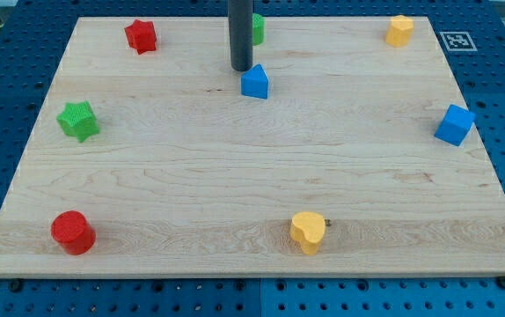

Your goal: Move your arm towards the green circle

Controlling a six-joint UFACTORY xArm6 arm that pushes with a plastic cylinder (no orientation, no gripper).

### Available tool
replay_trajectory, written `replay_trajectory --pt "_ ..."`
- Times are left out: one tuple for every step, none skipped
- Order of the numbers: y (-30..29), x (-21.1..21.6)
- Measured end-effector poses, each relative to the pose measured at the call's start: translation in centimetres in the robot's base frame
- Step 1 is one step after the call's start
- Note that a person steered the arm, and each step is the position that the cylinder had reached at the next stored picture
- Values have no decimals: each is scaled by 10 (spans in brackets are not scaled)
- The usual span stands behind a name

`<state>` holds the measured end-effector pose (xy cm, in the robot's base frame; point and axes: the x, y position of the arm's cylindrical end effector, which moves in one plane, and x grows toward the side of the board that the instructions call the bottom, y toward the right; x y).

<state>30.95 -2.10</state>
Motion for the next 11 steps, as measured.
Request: replay_trajectory --pt "0 -1" --pt "0 -3" --pt "0 -4" --pt "0 -4" --pt "0 -5" --pt "0 -6" --pt "0 -7" --pt "0 -10" --pt "0 -13" --pt "0 -16" --pt "0 -18"
